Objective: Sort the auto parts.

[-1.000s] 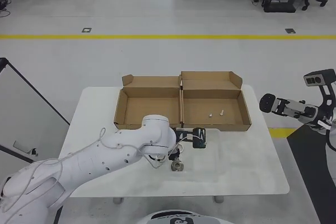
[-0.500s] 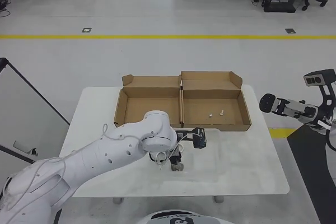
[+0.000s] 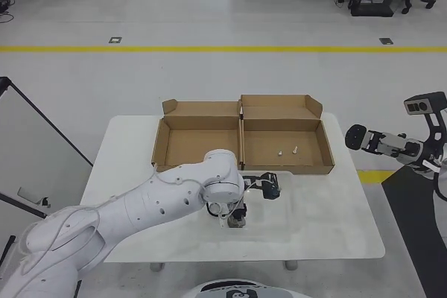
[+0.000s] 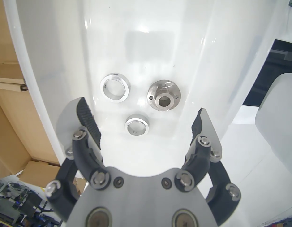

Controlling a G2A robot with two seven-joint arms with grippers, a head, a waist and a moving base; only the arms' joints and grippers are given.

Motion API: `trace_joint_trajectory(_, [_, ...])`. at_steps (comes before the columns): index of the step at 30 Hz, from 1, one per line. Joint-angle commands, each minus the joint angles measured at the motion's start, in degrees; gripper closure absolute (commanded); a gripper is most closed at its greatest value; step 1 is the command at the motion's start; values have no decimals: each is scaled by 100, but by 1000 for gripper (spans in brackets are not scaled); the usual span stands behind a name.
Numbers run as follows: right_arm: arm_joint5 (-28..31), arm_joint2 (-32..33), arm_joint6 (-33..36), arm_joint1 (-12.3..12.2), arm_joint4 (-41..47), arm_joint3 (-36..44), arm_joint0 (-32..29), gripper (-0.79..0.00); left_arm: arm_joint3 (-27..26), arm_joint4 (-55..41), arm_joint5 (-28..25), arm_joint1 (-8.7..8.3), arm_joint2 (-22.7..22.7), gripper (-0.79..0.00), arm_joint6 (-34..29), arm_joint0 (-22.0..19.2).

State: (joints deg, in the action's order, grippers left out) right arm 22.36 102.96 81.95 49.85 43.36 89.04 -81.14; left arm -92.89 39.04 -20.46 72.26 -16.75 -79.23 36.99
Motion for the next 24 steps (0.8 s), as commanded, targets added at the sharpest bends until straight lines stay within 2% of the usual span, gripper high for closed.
trace_joint_trajectory(1, [0, 0, 0, 0, 1, 0, 0, -785, 1, 56, -12, 10, 14, -610, 4, 21])
trace_joint_trajectory(6, [0, 0, 0, 0, 1, 0, 0, -785, -44, 148, -70, -3, 16, -606, -31, 97])
trace_joint_trajectory(7, [0, 0, 0, 0, 1, 0, 0, -785, -60, 162, -90, -12, 17, -526, -47, 121])
trace_joint_trajectory(17, [0, 0, 0, 0, 1, 0, 0, -785, -193, 327, -221, -130, -1, -496, -156, 388])
trace_joint_trajectory(19, [0, 0, 0, 0, 1, 0, 0, -785, -215, 374, -256, -148, 8, -437, -157, 440])
trace_joint_trajectory(24, [0, 0, 0, 0, 1, 0, 0, -785, -252, 473, -295, -182, -8, -428, -120, 530])
